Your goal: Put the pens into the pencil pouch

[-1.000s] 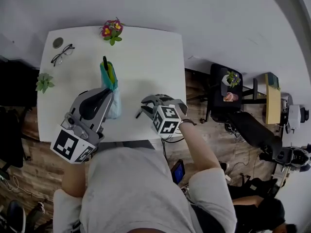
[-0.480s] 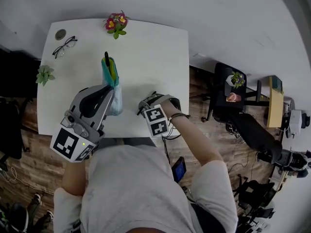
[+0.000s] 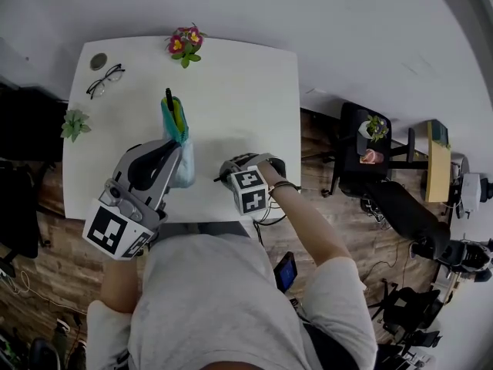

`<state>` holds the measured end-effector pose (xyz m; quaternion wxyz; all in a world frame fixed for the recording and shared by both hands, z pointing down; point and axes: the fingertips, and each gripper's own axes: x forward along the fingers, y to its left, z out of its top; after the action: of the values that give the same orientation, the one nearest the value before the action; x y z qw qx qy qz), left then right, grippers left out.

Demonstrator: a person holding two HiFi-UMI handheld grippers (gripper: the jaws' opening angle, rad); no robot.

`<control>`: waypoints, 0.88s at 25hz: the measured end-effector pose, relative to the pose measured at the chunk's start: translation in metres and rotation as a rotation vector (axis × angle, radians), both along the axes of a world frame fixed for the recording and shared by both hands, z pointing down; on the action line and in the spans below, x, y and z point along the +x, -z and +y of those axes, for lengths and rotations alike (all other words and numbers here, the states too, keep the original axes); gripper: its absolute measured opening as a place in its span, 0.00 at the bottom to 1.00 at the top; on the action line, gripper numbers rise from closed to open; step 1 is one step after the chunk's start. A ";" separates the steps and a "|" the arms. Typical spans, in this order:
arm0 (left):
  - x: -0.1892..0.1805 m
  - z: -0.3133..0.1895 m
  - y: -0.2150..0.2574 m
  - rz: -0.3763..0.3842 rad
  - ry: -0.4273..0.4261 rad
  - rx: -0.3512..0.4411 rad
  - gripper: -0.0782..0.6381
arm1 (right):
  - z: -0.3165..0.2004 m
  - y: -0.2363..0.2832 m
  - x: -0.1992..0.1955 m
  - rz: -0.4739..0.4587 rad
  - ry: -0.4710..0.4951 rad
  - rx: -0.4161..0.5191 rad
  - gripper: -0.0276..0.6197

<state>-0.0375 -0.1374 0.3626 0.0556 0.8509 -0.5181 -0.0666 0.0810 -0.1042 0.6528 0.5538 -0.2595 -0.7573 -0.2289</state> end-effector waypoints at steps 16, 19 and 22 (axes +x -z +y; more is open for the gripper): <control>0.027 -0.010 0.016 -0.008 -0.156 0.048 0.16 | -0.095 0.169 -0.029 -0.855 -0.960 -0.255 0.13; 0.034 -0.013 0.020 -0.010 -0.192 0.056 0.16 | -0.107 0.198 -0.020 -0.988 -1.070 -0.288 0.13; 0.041 -0.014 0.022 -0.012 -0.228 0.062 0.16 | -0.114 0.222 -0.011 -1.097 -1.147 -0.295 0.13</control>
<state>0.0030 -0.1515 0.3410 0.0333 0.9060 -0.4161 -0.0707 0.0697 -0.2185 0.4308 0.0945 0.2485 -0.9590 0.0985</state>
